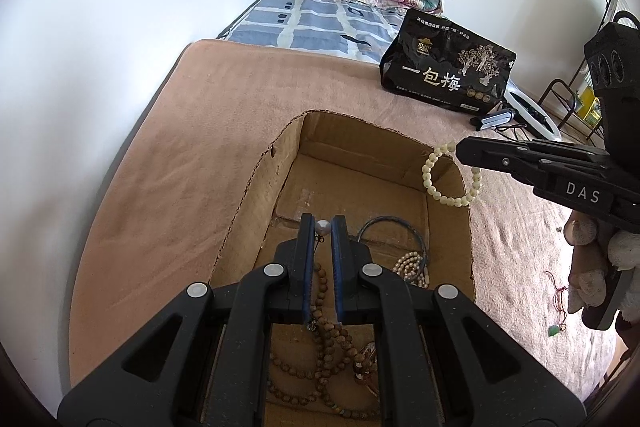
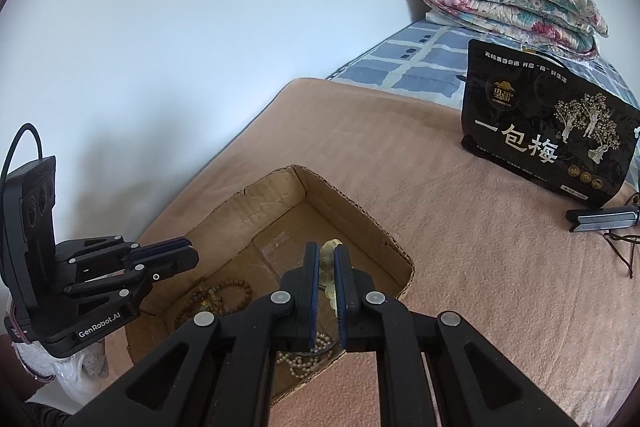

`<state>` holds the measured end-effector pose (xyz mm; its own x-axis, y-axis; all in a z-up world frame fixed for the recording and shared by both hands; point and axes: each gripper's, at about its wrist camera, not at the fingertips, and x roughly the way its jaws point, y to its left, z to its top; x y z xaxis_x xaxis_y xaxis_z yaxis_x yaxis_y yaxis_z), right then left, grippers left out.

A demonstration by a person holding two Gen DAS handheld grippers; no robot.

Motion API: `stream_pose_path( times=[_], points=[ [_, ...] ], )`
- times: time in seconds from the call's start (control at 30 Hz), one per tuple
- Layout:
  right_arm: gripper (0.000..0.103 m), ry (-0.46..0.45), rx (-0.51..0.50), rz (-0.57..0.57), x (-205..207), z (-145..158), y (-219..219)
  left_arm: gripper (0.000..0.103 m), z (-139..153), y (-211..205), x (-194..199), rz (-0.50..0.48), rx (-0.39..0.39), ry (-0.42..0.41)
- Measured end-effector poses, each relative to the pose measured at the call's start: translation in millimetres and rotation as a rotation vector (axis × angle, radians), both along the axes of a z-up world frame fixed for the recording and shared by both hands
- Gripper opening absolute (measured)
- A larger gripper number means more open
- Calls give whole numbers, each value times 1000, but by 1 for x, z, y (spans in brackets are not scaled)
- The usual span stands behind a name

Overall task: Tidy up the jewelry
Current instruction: 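Open left tool to drop the pearl bead in the box while right tool releases the bracelet, then move left tool to the green jade pendant while right tool approaches another white pearl bead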

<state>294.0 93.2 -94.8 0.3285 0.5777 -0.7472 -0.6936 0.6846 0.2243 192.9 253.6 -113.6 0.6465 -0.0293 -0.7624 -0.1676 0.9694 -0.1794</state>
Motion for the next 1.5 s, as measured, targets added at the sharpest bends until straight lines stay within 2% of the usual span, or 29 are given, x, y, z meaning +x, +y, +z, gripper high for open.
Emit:
stream_pose_path(
  times=[0.17,0.23,0.27,0.3,0.33,0.37,0.43,0.53,0.83,1.3,1.43,1.5],
  points=[
    [8,-4,0,-2,0,-1,1,6,-1,-1,1,-3,4,1],
    [27,-15,-4,-6,-1,1,1,6,-1,-1,1,-1,6,-4],
    [32,-25,-5,-8,-2,2,0,7,-1,-2,1,2,12,-3],
    [38,-35,-11,-11,-4,4,0,20,-2,-3,2,6,18,-1],
    [45,-44,-17,-15,-5,5,0,41,-2,-2,2,9,17,-1],
    [51,-51,-21,-17,-5,6,0,47,-2,-2,1,8,12,-6],
    [74,-66,-24,-27,-7,9,-1,50,-2,-3,0,10,16,-7],
    [86,-91,-24,-40,-10,13,-2,50,-1,-5,-1,6,31,-4],
    [93,-123,-38,-57,-16,22,-5,50,2,-8,-6,3,44,-5],
    [95,-139,-41,-86,-25,35,-25,50,22,-18,-18,3,41,-18],
    [103,-166,-42,-103,-33,45,-35,50,31,-25,-23,5,51,-32],
    [103,-186,-44,-118,-38,50,-41,50,34,-29,-26,4,53,-36]
  ],
)
